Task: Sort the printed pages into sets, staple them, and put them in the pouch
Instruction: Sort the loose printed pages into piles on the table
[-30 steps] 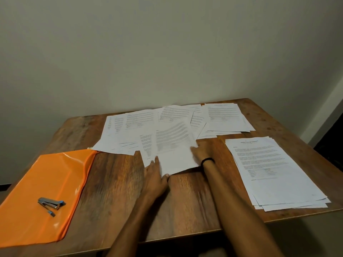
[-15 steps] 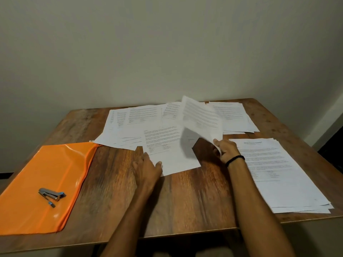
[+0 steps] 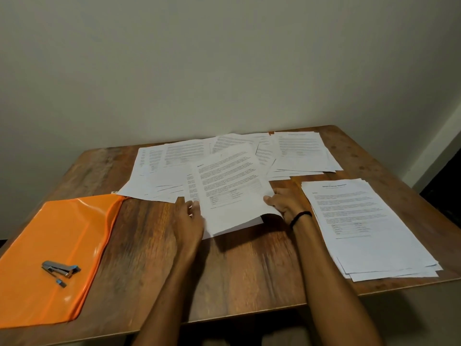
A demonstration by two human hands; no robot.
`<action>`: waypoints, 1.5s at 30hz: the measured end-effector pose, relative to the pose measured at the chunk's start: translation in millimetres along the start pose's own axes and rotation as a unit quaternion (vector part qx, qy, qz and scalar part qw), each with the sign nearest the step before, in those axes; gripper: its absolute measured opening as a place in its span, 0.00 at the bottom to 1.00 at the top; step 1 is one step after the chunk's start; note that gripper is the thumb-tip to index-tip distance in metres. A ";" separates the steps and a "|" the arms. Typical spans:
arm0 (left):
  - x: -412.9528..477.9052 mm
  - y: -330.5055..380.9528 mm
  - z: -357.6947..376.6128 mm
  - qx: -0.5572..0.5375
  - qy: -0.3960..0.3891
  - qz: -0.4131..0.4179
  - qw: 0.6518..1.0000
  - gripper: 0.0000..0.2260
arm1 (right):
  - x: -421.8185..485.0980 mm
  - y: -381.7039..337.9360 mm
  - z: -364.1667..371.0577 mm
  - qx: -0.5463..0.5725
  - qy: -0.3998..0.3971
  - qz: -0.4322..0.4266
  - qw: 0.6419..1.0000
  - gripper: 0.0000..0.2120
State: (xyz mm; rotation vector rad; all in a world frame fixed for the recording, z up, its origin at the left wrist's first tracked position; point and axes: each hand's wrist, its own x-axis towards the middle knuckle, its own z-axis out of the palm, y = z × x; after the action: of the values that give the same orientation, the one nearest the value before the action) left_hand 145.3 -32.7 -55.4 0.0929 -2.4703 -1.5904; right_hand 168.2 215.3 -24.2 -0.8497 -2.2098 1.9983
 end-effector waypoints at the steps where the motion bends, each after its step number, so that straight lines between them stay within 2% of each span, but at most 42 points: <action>1: 0.3 7.0 4.4 -0.046 -0.023 -0.037 0.998 0.15 | -1.2 1.4 -6.8 -0.004 -0.003 0.007 1.000 0.10; 3: -2.6 21.9 14.7 -0.099 -0.074 -0.092 0.988 0.25 | -4.0 4.6 -21.5 -0.012 -0.006 0.011 1.000 0.07; 5: -12.9 32.3 29.1 -0.082 -0.102 -0.058 0.990 0.26 | -8.7 6.8 -38.6 -0.053 0.020 0.002 0.998 0.05; 9: -40.9 54.4 67.8 -0.066 -0.148 -0.004 0.987 0.27 | -14.6 9.5 -85.8 -0.238 0.169 0.010 0.956 0.08; 11: -56.4 70.3 88.6 -0.069 -0.175 0.009 0.982 0.27 | -22.3 6.7 -110.7 -0.258 0.241 0.021 0.935 0.11; 13: -77.3 88.5 110.9 -0.078 -0.203 0.058 0.974 0.28 | -31.6 7.2 -141.2 -0.270 0.302 0.030 0.914 0.11; 17: -112.4 110.0 149.6 -0.062 -0.251 0.124 0.958 0.21 | -46.7 19.9 -188.9 -0.285 0.398 0.026 0.871 0.09; 19: -125.5 118.4 158.6 -0.046 -0.300 0.150 0.941 0.18 | -51.9 27.7 -200.5 -0.294 0.422 0.053 0.856 0.14; 22: -133.6 115.5 178.9 -0.041 -0.354 0.158 0.921 0.24 | -52.9 43.7 -206.4 -0.332 0.409 0.104 0.843 0.21; 25: -137.8 113.7 196.9 0.045 -0.319 0.082 0.943 0.33 | -45.5 62.9 -206.2 -0.353 0.388 0.127 0.842 0.22; 26: -140.4 114.7 197.7 0.053 -0.321 0.079 0.942 0.34 | -43.1 68.1 -205.6 -0.356 0.386 0.131 0.841 0.21; 30: -152.1 125.9 199.3 0.046 -0.370 0.114 0.921 0.26 | -34.3 76.0 -207.7 -0.360 0.403 0.131 0.831 0.19; 34: -161.6 133.9 207.2 0.029 -0.380 0.125 0.916 0.27 | -26.3 78.5 -218.7 -0.357 0.408 0.119 0.832 0.17; 40: -156.2 130.9 207.6 0.010 -0.409 0.131 0.903 0.23 | -25.3 76.8 -234.6 -0.352 0.376 0.070 0.854 0.13; 45: -151.6 128.8 206.9 0.015 -0.425 0.146 0.893 0.25 | -29.5 74.4 -241.5 -0.370 0.356 0.072 0.855 0.13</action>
State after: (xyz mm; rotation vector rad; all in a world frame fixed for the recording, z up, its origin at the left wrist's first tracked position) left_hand 258.9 230.5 -41.9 -1.1503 -2.8738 -1.6732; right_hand 313.1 423.5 -43.5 -1.5248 -2.3919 0.5587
